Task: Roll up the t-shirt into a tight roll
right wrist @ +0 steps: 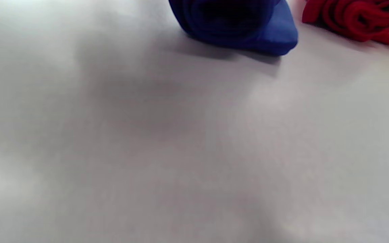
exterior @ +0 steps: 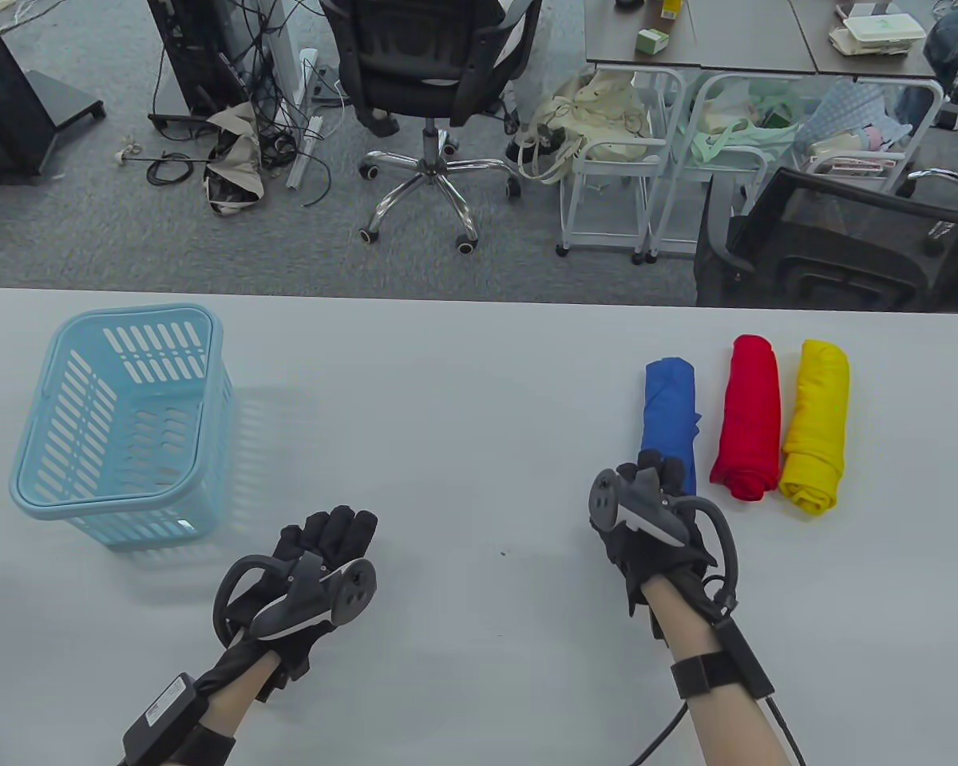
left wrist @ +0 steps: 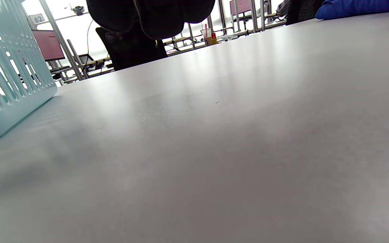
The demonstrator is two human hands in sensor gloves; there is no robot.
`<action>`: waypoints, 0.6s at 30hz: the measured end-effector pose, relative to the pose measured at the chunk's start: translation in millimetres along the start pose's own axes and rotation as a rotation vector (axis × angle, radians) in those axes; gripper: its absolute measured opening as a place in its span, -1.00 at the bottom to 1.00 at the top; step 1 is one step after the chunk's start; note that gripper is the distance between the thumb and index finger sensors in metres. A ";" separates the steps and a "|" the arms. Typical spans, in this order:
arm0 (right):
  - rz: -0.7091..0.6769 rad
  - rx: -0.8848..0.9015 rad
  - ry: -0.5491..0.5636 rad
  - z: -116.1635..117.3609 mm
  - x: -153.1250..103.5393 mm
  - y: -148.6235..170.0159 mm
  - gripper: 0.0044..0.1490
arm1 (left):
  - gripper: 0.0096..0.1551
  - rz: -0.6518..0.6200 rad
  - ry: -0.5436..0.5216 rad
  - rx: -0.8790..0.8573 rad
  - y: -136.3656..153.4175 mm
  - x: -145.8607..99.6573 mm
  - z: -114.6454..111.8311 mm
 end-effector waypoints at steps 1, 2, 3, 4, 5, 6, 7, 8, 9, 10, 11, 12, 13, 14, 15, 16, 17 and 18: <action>0.010 0.016 -0.037 -4.1 10.1 2.1 0.05 | -0.13 0.000 0.003 -0.004 -0.3 0.2 0.0; 0.018 0.015 -0.055 -6.4 14.9 3.4 0.06 | -0.12 0.000 0.006 -0.007 -0.5 0.4 0.1; 0.036 0.011 -0.079 -10.4 22.5 5.8 0.06 | -0.12 0.001 0.010 -0.010 -0.7 0.8 -0.1; 0.049 0.014 -0.099 -13.1 27.9 7.7 0.06 | -0.11 0.002 0.011 -0.010 -0.8 0.9 -0.2; 0.060 0.019 -0.116 -14.7 31.5 9.2 0.06 | -0.11 0.002 0.012 -0.009 -0.9 0.8 -0.2; 0.073 0.028 -0.134 -16.3 35.1 11.1 0.06 | -0.11 0.003 0.012 -0.007 -0.8 0.4 0.1; 0.087 0.039 -0.148 -17.0 37.3 13.1 0.06 | -0.10 0.004 0.011 -0.005 -0.4 0.1 0.3; 0.095 0.049 -0.155 -17.6 38.0 14.6 0.05 | -0.10 0.005 0.010 -0.006 0.0 0.2 0.5; 0.098 0.066 -0.159 -18.1 37.5 15.9 0.06 | -0.11 0.007 0.015 -0.013 1.1 0.5 0.9; 0.091 0.076 -0.151 -18.7 36.1 16.2 0.06 | -0.12 0.008 0.019 -0.020 1.7 0.7 0.9; 0.066 0.099 -0.130 -19.4 33.1 15.8 0.05 | -0.12 0.008 0.020 -0.028 2.3 0.8 0.9; 0.037 0.118 -0.099 -20.1 28.3 14.3 0.05 | -0.12 0.008 0.021 -0.034 3.0 1.0 0.9; 0.020 0.106 -0.057 -21.7 19.4 12.6 0.04 | -0.12 0.009 0.019 -0.036 3.6 1.2 1.0; 0.003 0.082 -0.004 -23.1 8.1 11.4 0.04 | -0.12 0.011 0.017 -0.037 4.1 1.6 1.1; -0.006 0.070 0.030 -23.4 -1.2 10.5 0.04 | -0.11 0.013 0.015 -0.038 4.6 1.9 1.2; -0.025 0.066 0.077 -23.0 -16.3 9.9 0.04 | -0.12 0.014 0.013 -0.042 5.1 2.6 1.9; -0.042 0.087 0.109 -22.0 -29.1 9.3 0.04 | -0.13 0.012 0.013 -0.044 4.6 2.2 3.7; -0.067 0.119 0.148 -20.0 -44.9 7.8 0.04 | -0.13 0.004 0.008 -0.047 2.6 0.4 7.8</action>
Point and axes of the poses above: the tracker on the back of each hand, its own y axis roughly to the little-finger side, its own x axis roughly from the wrist to the fingertips, z = x × y, the point moved 1 cm from there along x, roughly from the wrist to the fingertips, and after that the axes turned 15 degrees about -x, right-handed, at the moved point
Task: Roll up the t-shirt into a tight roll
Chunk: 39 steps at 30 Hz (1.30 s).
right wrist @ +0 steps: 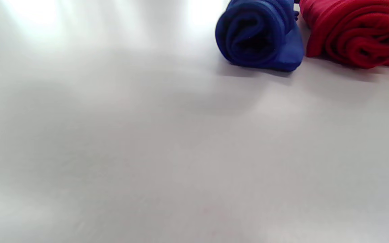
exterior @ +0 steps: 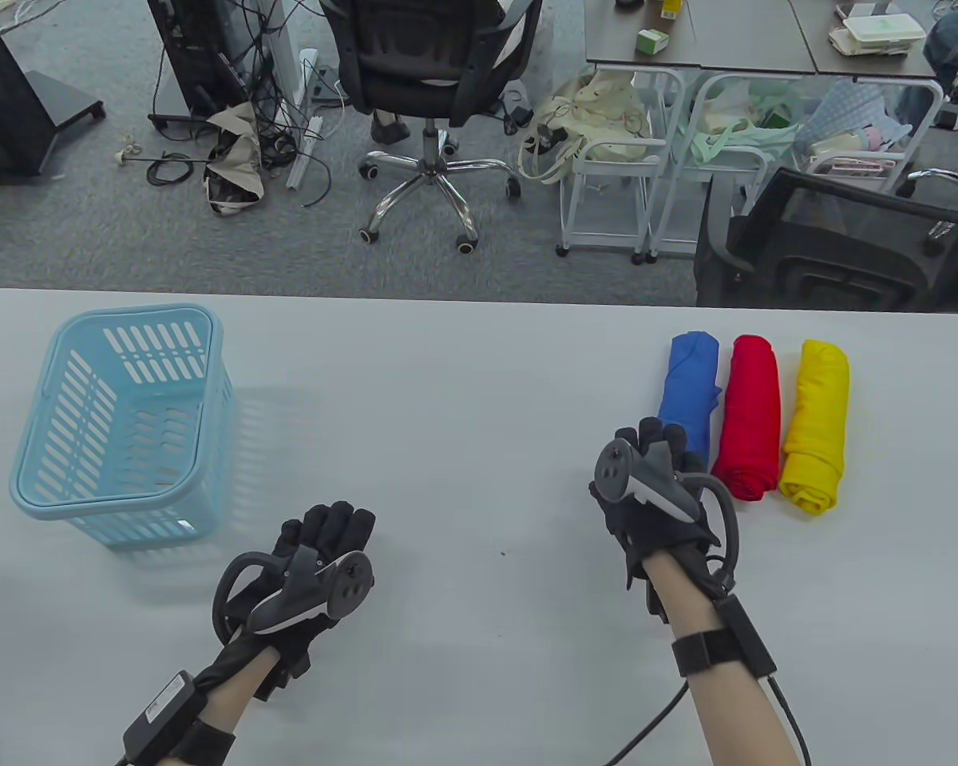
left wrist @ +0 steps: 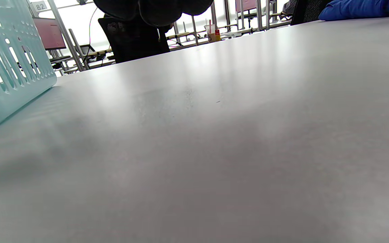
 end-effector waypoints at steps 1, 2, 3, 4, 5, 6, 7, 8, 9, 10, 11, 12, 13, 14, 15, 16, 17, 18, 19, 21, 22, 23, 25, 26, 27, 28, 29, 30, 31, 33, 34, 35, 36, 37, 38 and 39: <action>-0.049 0.017 0.047 0.6 -20.9 -5.1 0.04 | -0.14 -0.022 -0.030 -0.006 -5.2 -4.1 7.4; -0.065 0.006 0.075 0.6 -32.2 -7.6 0.04 | -0.13 -0.034 -0.052 -0.012 -8.9 -6.0 11.7; -0.074 -0.006 0.103 0.4 -41.9 -9.8 0.04 | -0.13 -0.049 -0.072 -0.026 -14.2 -8.3 17.2; -0.086 -0.014 0.143 0.4 -54.8 -12.7 0.04 | -0.13 -0.066 -0.087 -0.048 -20.6 -9.6 22.2; -0.092 -0.011 0.163 0.8 -61.5 -14.2 0.03 | -0.13 -0.076 -0.091 -0.062 -24.4 -9.4 24.6; -0.102 -0.003 0.182 1.3 -67.6 -16.2 0.03 | -0.13 -0.083 -0.097 -0.076 -29.1 -7.8 27.1; -0.116 -0.006 0.190 1.6 -71.2 -18.0 0.03 | -0.13 -0.078 -0.101 -0.087 -33.3 -4.4 28.6; -0.115 -0.017 0.200 1.8 -72.1 -18.7 0.03 | -0.13 -0.071 -0.101 -0.093 -35.6 -1.6 29.0; -0.093 -0.048 0.222 2.4 -71.8 -19.1 0.03 | -0.13 -0.057 -0.083 -0.105 -38.0 3.3 29.3; -0.074 -0.085 0.230 3.8 -70.0 -19.2 0.03 | -0.13 -0.037 -0.066 -0.107 -39.0 7.2 29.8; -0.063 -0.124 0.224 6.7 -67.8 -19.3 0.03 | -0.14 -0.002 -0.088 -0.107 -37.8 9.0 32.2; -0.058 -0.137 0.222 8.5 -66.9 -19.2 0.03 | -0.14 0.023 -0.107 -0.115 -36.9 9.6 33.3; -0.052 -0.151 0.218 11.8 -65.9 -19.3 0.03 | -0.14 0.053 -0.139 -0.145 -34.9 8.3 33.4; -0.050 -0.172 0.210 15.3 -64.8 -19.4 0.03 | -0.14 0.082 -0.165 -0.178 -32.3 5.8 32.4; -0.049 -0.188 0.204 18.3 -63.5 -19.7 0.03 | -0.14 0.106 -0.195 -0.222 -30.5 1.7 28.3; -0.049 -0.194 0.203 19.6 -62.5 -20.3 0.03 | -0.12 0.103 -0.198 -0.222 -30.1 0.2 26.4; -0.056 -0.201 0.195 21.0 -60.4 -21.8 0.04 | -0.11 0.099 -0.196 -0.189 -29.2 -2.5 24.1; -0.062 -0.207 0.191 22.1 -58.4 -24.0 0.04 | -0.10 0.105 -0.220 -0.129 -27.9 -6.2 22.4; -0.064 -0.214 0.190 22.7 -57.5 -25.5 0.05 | -0.09 0.100 -0.239 -0.096 -27.3 -8.4 21.5; -0.071 -0.238 0.188 25.1 -55.9 -29.9 0.08 | -0.09 0.067 -0.246 -0.073 -25.0 -10.1 22.2; -0.070 -0.250 0.187 26.1 -55.4 -31.2 0.09 | -0.09 0.061 -0.253 -0.078 -24.2 -10.5 23.5; -0.067 -0.271 0.183 27.7 -55.0 -32.9 0.10 | -0.08 0.049 -0.262 -0.080 -23.3 -10.5 25.0; -0.064 -0.293 0.177 30.2 -54.7 -34.8 0.11 | -0.07 0.049 -0.279 -0.053 -22.2 -9.6 25.4; -0.063 -0.300 0.176 31.2 -54.2 -35.4 0.10 | -0.06 0.053 -0.279 -0.033 -22.2 -8.8 24.4; -0.062 -0.307 0.173 31.8 -53.7 -35.9 0.11 | -0.06 0.061 -0.276 -0.004 -22.2 -7.1 22.2; -0.060 -0.311 0.170 32.3 -53.4 -36.0 0.10 | -0.05 0.062 -0.269 0.025 -21.6 -5.5 20.3; -0.060 -0.312 0.170 32.5 -53.2 -36.1 0.10 | -0.05 0.065 -0.267 0.036 -21.1 -4.6 19.2; -0.059 -0.314 0.169 32.6 -53.2 -36.0 0.09 | -0.05 0.065 -0.253 0.037 -20.0 -2.9 17.7; -0.058 -0.313 0.166 32.6 -53.3 -35.8 0.08 | -0.05 0.068 -0.240 0.023 -18.7 -1.7 16.5; -0.064 -0.298 0.167 31.5 -54.3 -35.1 0.09 | -0.05 0.075 -0.228 0.003 -16.7 0.2 15.0; -0.069 -0.284 0.166 30.6 -54.8 -34.9 0.09 | -0.05 0.081 -0.223 0.009 -15.7 0.9 14.6; -0.072 -0.278 0.166 30.2 -54.9 -34.8 0.09 | -0.05 0.085 -0.223 0.013 -15.1 1.0 14.4; -0.073 -0.275 0.167 30.1 -54.9 -34.7 0.09 | -0.05 0.086 -0.222 0.016 -14.5 1.2 14.2; -0.074 -0.275 0.166 30.2 -54.8 -34.7 0.09 | -0.05 0.088 -0.221 0.016 -14.3 1.3 14.2; -0.078 -0.274 0.156 31.8 -53.7 -34.8 0.09 | -0.05 0.093 -0.216 0.016 -14.0 1.5 14.2; -0.082 -0.268 0.145 33.3 -53.0 -34.8 0.09 | -0.05 0.098 -0.215 0.020 -13.9 1.2 14.5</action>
Point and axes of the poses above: the tracker on the back of each hand, its own y axis roughly to the little-finger side, its own x axis roughly from the wrist to the fingertips, z = x × y, the point moved 1 cm from there along x, roughly from the wrist to the fingertips, and after that the axes turned 15 degrees about -x, right-handed, at the moved point
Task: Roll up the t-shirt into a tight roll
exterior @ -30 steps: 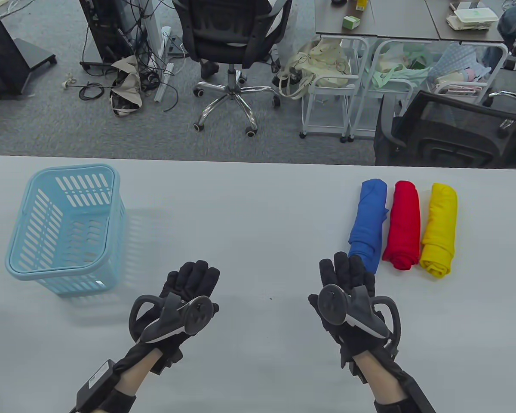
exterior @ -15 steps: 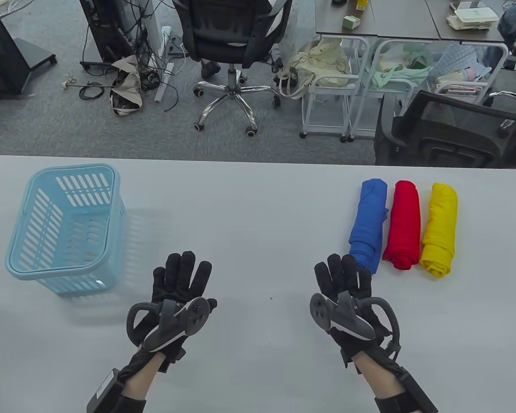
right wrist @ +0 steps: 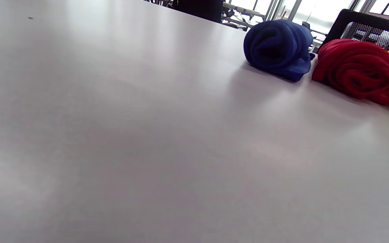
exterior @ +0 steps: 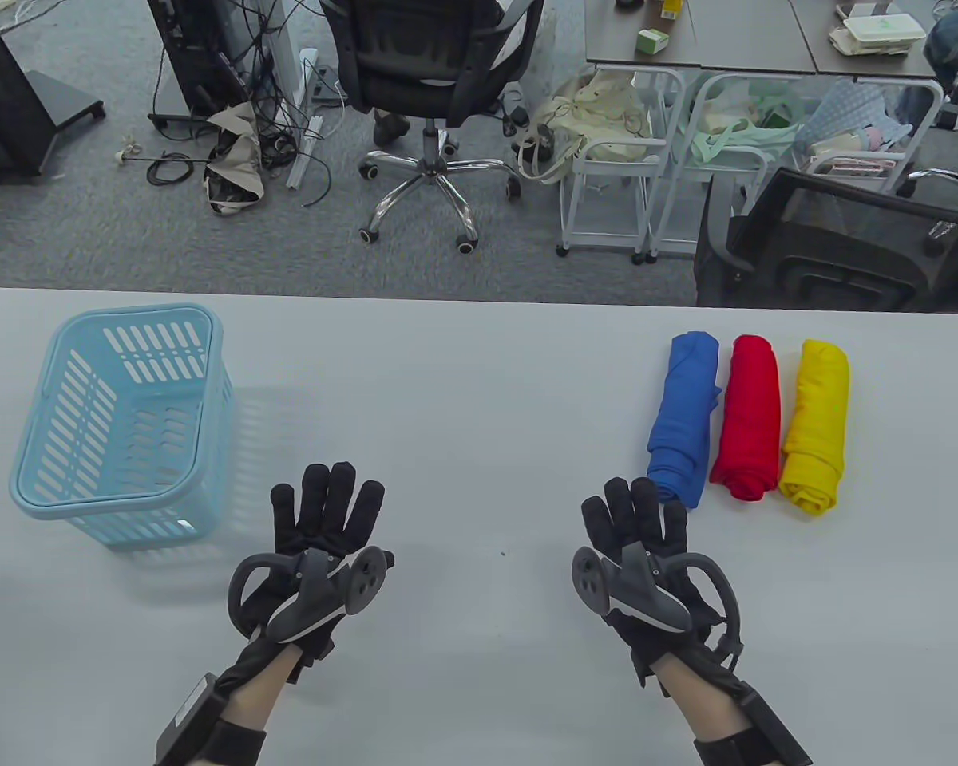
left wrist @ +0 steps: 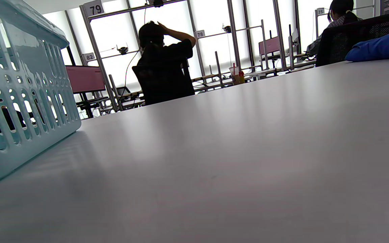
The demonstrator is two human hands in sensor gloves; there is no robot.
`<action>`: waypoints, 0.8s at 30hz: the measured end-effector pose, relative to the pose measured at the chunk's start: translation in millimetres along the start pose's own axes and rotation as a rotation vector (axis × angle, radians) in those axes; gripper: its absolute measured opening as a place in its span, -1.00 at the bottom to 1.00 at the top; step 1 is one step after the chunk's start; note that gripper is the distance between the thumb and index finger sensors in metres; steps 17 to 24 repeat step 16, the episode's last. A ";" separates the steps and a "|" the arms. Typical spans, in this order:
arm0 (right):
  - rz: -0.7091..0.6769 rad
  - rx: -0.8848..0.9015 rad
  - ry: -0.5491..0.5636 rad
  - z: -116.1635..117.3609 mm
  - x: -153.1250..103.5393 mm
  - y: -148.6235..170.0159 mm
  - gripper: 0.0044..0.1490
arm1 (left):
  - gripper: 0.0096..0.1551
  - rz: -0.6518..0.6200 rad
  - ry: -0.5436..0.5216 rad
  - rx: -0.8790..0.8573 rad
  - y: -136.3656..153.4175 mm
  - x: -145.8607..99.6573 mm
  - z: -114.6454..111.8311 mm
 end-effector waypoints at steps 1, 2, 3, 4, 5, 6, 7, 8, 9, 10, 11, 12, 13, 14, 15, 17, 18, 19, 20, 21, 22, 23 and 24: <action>-0.003 0.004 -0.006 1.2 0.4 -0.2 0.09 | -0.05 0.002 0.000 0.004 -0.1 -0.3 0.5; -0.002 0.005 -0.011 2.4 0.8 -0.4 0.08 | -0.05 0.003 0.003 0.010 0.1 -0.4 1.1; -0.002 0.002 -0.015 3.0 1.2 -0.2 0.08 | -0.05 0.004 0.004 0.010 0.2 -0.6 1.9; -0.003 0.000 -0.021 3.5 1.5 0.3 0.08 | -0.05 0.007 0.004 0.007 0.7 -0.5 2.3; 0.000 0.000 -0.022 3.7 1.7 0.9 0.08 | -0.05 0.007 0.005 0.004 1.2 -0.3 2.5; 0.001 0.007 -0.025 4.1 2.0 2.0 0.08 | -0.06 0.008 0.004 0.003 1.6 -0.1 2.7; 0.002 0.013 -0.027 4.4 2.1 2.6 0.08 | -0.06 0.008 0.004 0.003 2.0 0.0 2.7; 0.003 0.018 -0.030 5.1 2.5 3.5 0.08 | -0.06 0.009 0.003 0.003 2.4 0.2 3.0; 0.004 0.019 -0.031 5.4 2.7 4.0 0.08 | -0.05 0.009 0.004 0.003 2.5 0.3 3.1; 0.006 0.020 -0.035 6.2 3.3 4.8 0.08 | -0.05 0.007 0.006 -0.001 2.7 0.6 3.0; 0.007 0.022 -0.038 6.8 3.7 5.3 0.08 | -0.05 0.007 0.007 -0.002 2.9 0.7 2.7; 0.008 0.028 -0.044 7.9 4.4 6.0 0.08 | -0.05 0.006 0.005 -0.003 3.2 0.7 3.2; 0.005 0.035 -0.051 9.0 5.1 6.5 0.08 | -0.05 0.007 0.004 -0.003 3.8 0.4 3.8; 0.003 0.042 -0.055 9.8 5.5 6.9 0.08 | -0.05 0.008 0.002 -0.004 4.1 0.1 4.3; -0.001 0.052 -0.061 10.9 6.1 7.3 0.08 | -0.05 0.007 0.001 -0.006 4.3 -0.2 5.0; -0.009 0.060 -0.064 11.2 6.4 7.4 0.07 | -0.05 0.006 0.000 -0.007 4.4 -0.4 5.5; -0.009 0.060 -0.064 11.2 6.4 7.4 0.07 | -0.05 0.006 0.000 -0.007 4.4 -0.4 5.5; -0.009 0.060 -0.064 11.2 6.4 7.4 0.07 | -0.05 0.006 0.000 -0.007 4.4 -0.4 5.5; -0.009 0.060 -0.064 11.2 6.4 7.4 0.07 | -0.05 0.006 0.000 -0.007 4.4 -0.4 5.5; -0.009 0.060 -0.064 11.2 6.4 7.4 0.07 | -0.05 0.006 0.000 -0.007 4.4 -0.4 5.5; -0.009 0.060 -0.064 11.2 6.4 7.4 0.07 | -0.05 0.006 0.000 -0.007 4.4 -0.4 5.5; -0.009 0.060 -0.064 11.2 6.4 7.4 0.07 | -0.05 0.006 0.000 -0.007 4.4 -0.4 5.5; -0.009 0.060 -0.064 11.2 6.4 7.4 0.07 | -0.05 0.006 0.000 -0.007 4.4 -0.4 5.5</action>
Point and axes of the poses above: the tracker on the back of each hand, its own y axis roughly to the little-finger side, its own x axis roughly from the wrist to the fingertips, z = x × y, the point moved 1 cm from there along x, roughly from the wrist to the fingertips, and after that the axes turned 15 degrees about -x, right-handed, at the moved point
